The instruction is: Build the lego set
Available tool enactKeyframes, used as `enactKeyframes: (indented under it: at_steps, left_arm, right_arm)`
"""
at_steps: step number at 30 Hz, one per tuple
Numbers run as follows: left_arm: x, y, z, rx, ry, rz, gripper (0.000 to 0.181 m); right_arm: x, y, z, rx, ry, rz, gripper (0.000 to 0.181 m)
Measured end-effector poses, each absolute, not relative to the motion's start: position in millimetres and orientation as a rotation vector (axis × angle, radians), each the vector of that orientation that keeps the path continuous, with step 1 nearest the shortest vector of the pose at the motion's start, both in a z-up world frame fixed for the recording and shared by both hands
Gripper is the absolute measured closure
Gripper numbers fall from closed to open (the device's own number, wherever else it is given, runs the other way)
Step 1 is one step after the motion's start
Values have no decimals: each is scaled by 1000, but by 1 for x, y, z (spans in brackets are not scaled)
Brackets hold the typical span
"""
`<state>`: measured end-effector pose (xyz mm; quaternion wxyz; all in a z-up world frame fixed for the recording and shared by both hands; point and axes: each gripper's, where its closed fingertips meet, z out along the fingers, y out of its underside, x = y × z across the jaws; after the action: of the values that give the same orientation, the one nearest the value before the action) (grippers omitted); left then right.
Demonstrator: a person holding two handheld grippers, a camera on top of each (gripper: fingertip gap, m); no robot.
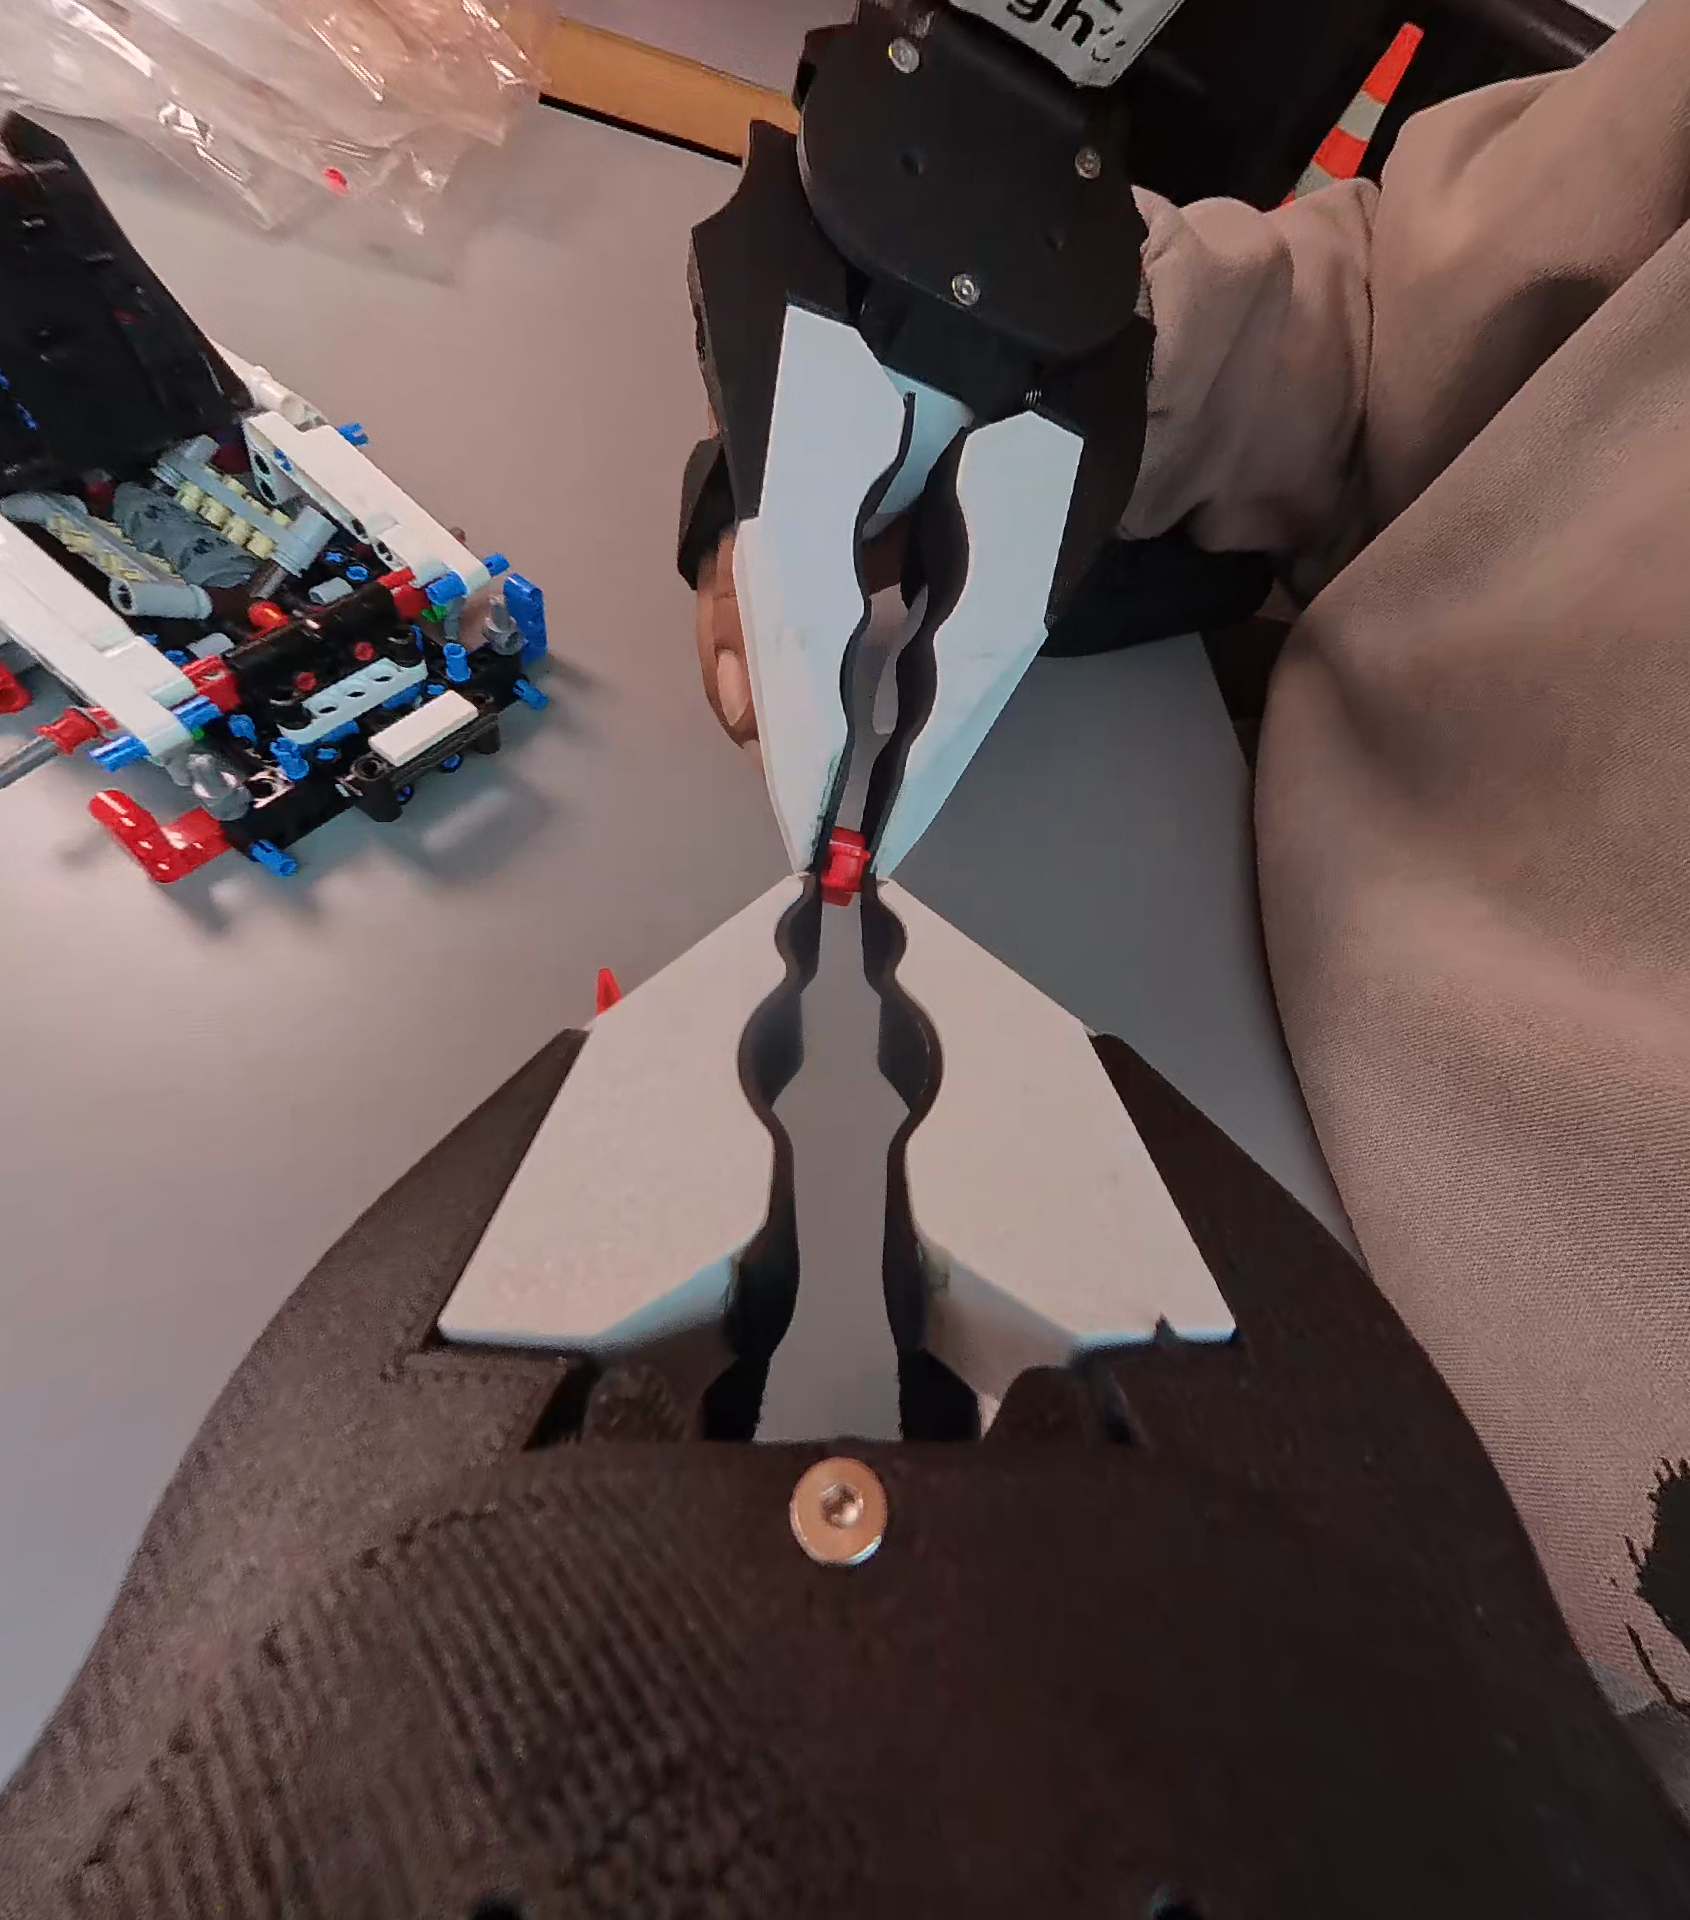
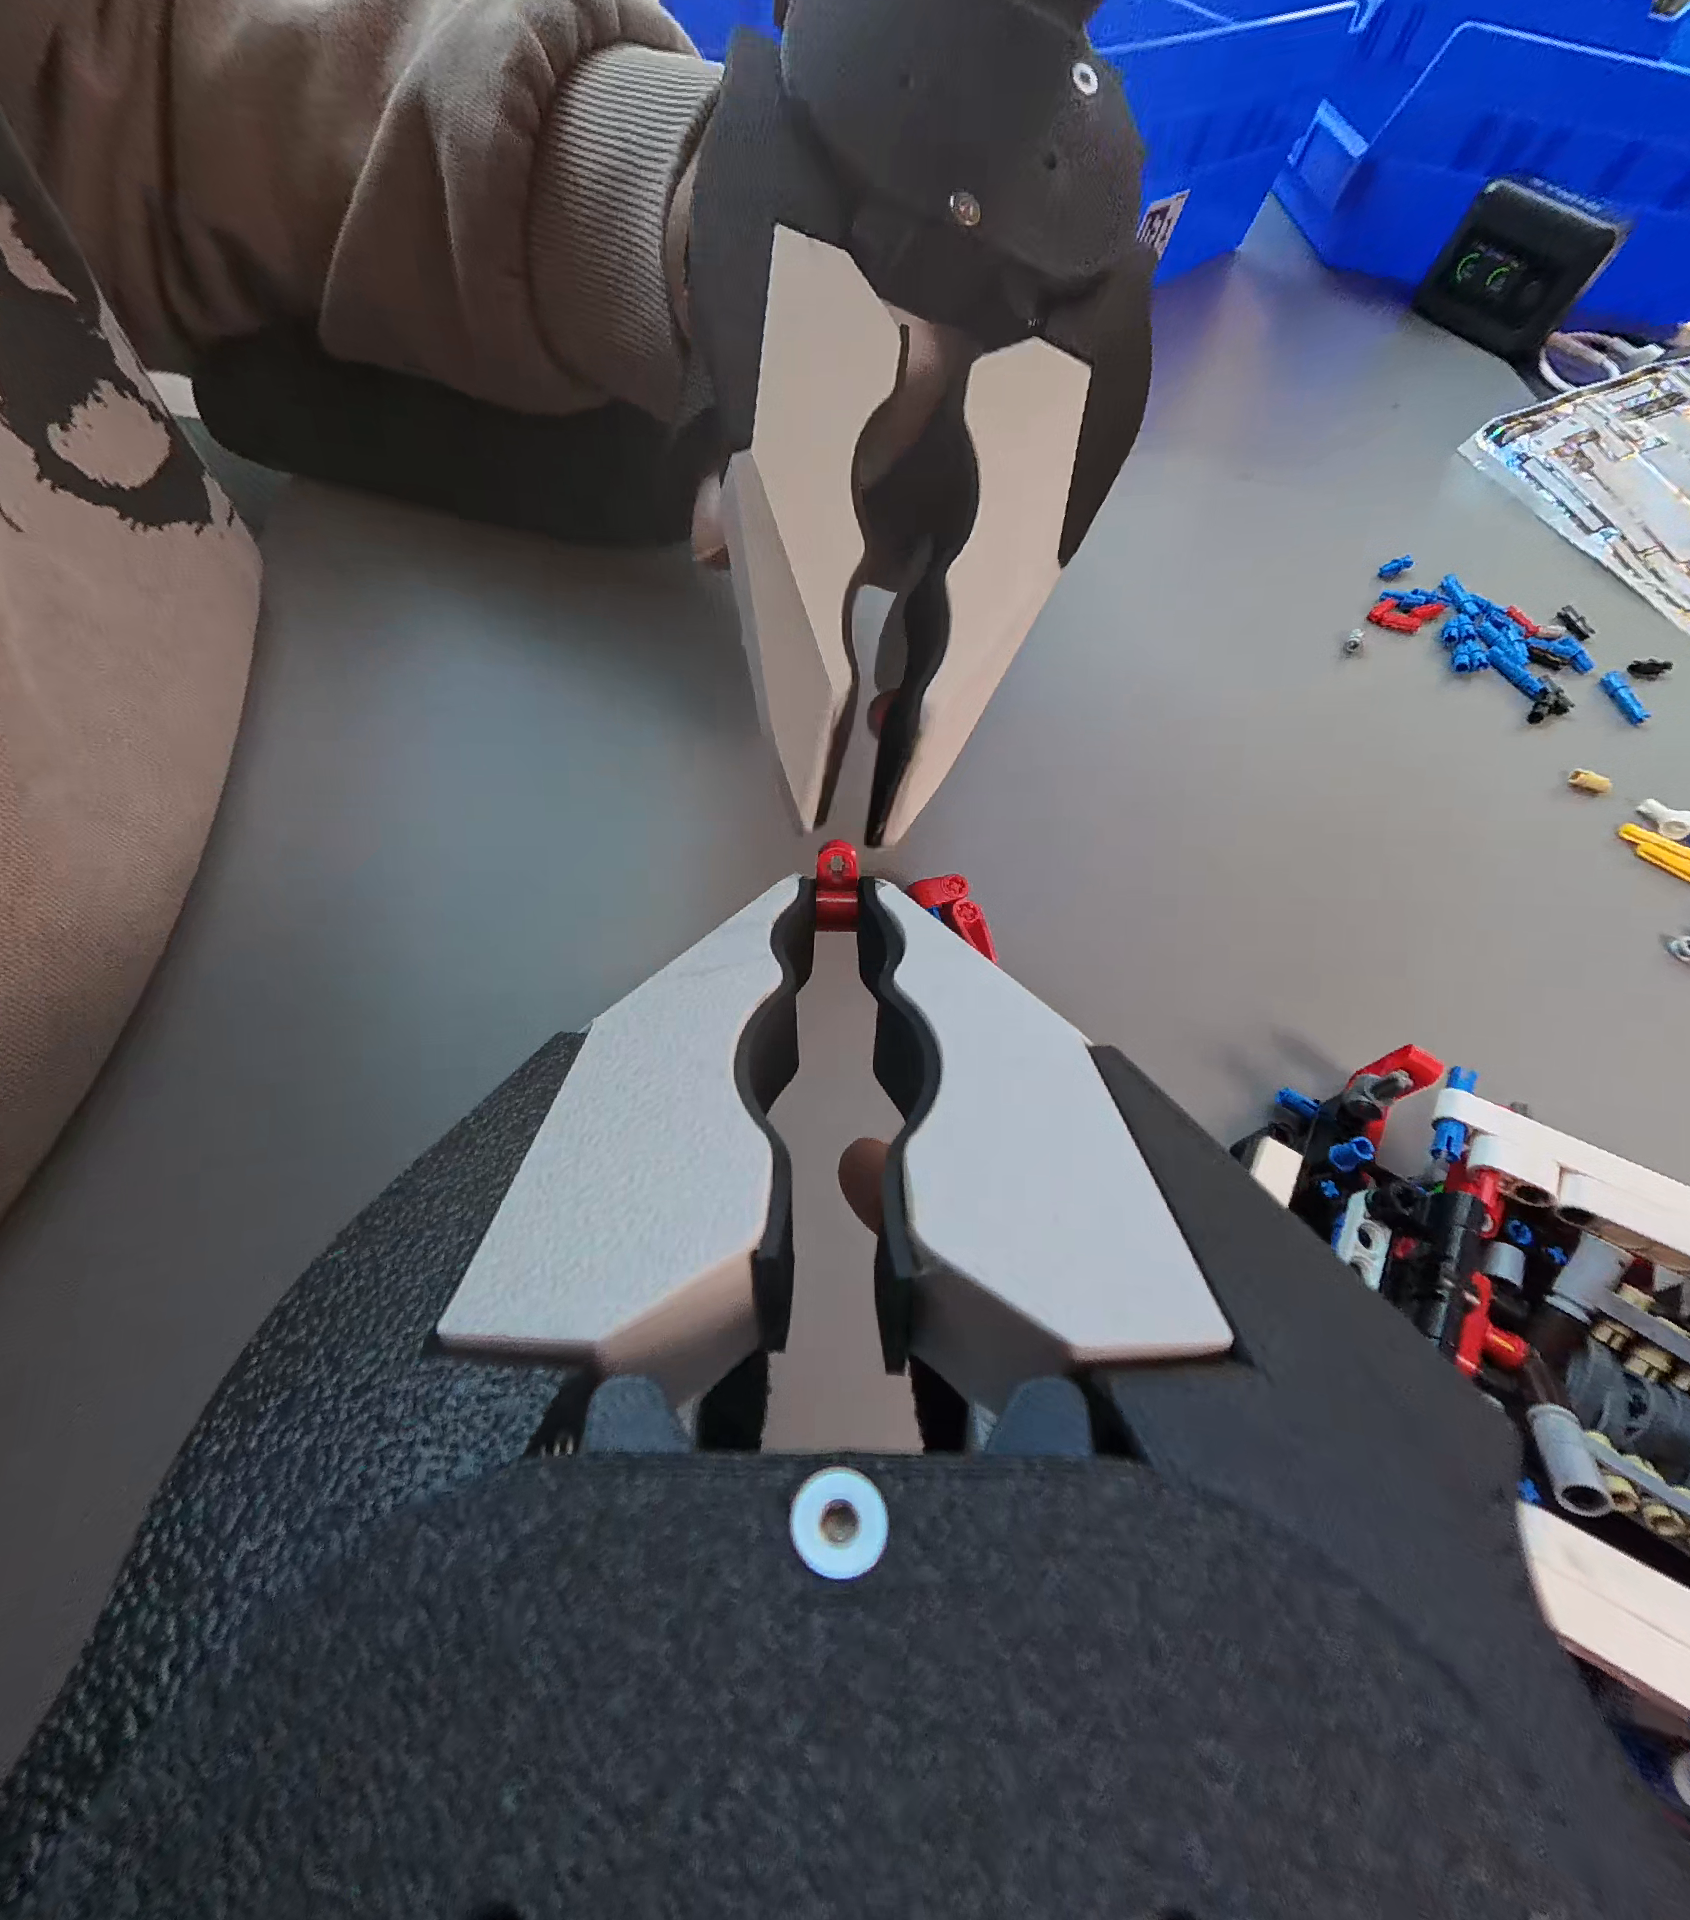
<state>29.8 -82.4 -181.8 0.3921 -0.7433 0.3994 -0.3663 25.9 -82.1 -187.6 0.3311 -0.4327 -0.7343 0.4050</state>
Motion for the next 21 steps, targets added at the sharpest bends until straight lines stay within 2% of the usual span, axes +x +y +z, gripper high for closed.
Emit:
enactKeyframes:
  at_steps: [4,11,14,16,21]
  left_arm:
    - [-6,-67,-198,-1971,993,-750,156]
    - [-5,-63,-235,-2066,1058,-634,147]
    - [-2,-59,-237,-2051,1089,-556,153]
    - [-1,-59,-238,-2030,1118,-528,167]
    - [11,-63,-208,-1931,993,-796,168]
  right_arm:
    - [28,-69,-190,-1230,-1842,1150,177]
    - [23,-61,-192,-1320,-1768,1217,177]
    - [23,-61,-193,-1356,-1751,1271,177]
    - [23,-62,-190,-1358,-1739,1307,177]
    - [26,-63,-178,-1303,-1695,1402,177]
